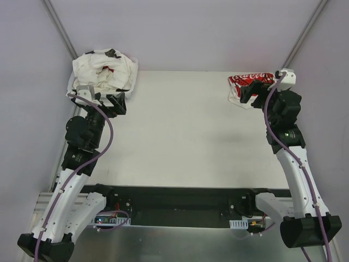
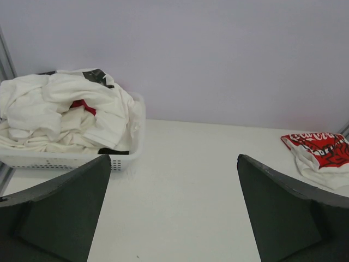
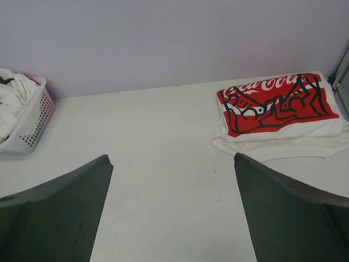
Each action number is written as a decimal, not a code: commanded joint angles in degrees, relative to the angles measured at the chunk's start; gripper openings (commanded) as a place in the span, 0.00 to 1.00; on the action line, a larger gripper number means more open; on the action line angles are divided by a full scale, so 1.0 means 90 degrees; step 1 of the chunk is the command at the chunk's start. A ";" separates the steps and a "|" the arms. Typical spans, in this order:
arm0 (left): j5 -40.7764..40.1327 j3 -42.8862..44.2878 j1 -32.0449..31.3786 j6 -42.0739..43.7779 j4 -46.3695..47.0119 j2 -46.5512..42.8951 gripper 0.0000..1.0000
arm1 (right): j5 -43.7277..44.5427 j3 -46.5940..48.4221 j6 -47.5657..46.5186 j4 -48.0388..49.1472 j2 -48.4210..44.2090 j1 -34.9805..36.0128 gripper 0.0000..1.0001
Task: Fold and stack the t-shirts
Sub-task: Grab crumpled tshirt from bin with the left arm, then move the tshirt to the center of the board
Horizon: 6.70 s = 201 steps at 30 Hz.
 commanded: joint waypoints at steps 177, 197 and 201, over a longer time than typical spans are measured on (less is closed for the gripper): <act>0.3124 0.2663 -0.1048 -0.1734 0.2888 0.4419 0.00 | -0.2172 -0.2086 0.1984 0.1317 -0.1434 0.0568 0.77; 0.3046 0.2605 -0.1350 -0.1598 0.2810 0.4731 0.00 | -0.1283 -0.0279 0.1467 0.1150 0.1428 0.2932 0.80; 0.3026 0.2615 -0.1360 -0.1568 0.2771 0.4731 0.00 | -0.1322 0.0111 0.1418 0.1140 0.1896 0.3117 0.80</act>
